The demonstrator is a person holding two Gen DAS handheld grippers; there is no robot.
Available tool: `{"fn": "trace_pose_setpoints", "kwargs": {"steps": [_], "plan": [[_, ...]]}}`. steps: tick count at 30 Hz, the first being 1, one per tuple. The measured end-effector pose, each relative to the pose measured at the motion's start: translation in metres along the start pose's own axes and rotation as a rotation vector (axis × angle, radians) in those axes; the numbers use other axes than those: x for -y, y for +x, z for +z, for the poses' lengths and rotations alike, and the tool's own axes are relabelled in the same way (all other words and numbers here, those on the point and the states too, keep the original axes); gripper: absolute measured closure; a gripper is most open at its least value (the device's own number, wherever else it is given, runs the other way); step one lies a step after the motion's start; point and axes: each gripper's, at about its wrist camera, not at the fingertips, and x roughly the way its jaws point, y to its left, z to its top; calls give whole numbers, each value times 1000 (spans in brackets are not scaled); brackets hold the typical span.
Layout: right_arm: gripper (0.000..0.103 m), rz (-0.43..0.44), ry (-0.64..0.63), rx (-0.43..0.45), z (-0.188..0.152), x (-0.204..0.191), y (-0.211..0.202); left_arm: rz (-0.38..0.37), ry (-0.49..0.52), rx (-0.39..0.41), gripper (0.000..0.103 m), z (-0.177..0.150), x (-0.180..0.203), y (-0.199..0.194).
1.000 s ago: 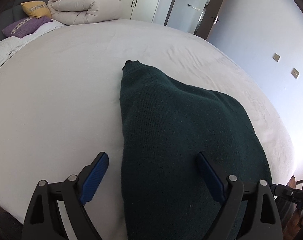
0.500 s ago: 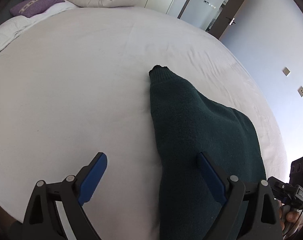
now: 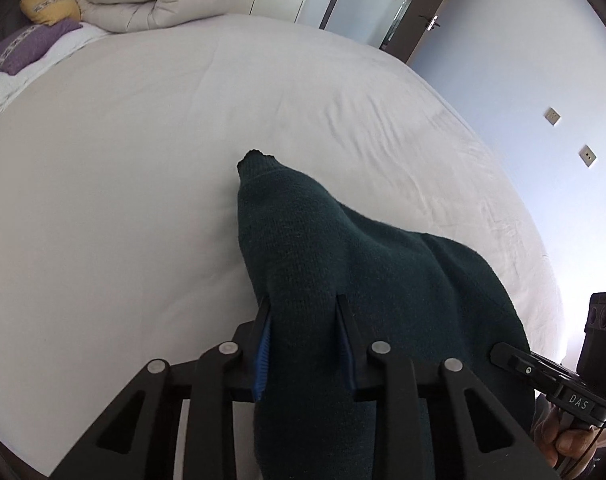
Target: Fold small clothes
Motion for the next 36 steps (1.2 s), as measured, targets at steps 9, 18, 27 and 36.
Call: {"fn": "trace_pose_setpoints", "kwargs": {"steps": [9, 18, 27, 36], "plan": [[84, 28, 125, -123, 19, 40, 46, 34, -25, -32, 61, -16, -29, 42], [69, 63, 196, -52, -4, 50, 26, 48, -11, 43, 40, -31, -39, 31], [61, 57, 132, -61, -45, 35, 14, 82, 29, 70, 37, -41, -36, 26], [61, -163, 64, 36, -42, 13, -53, 206, 112, 217, 18, -59, -11, -36]]}}
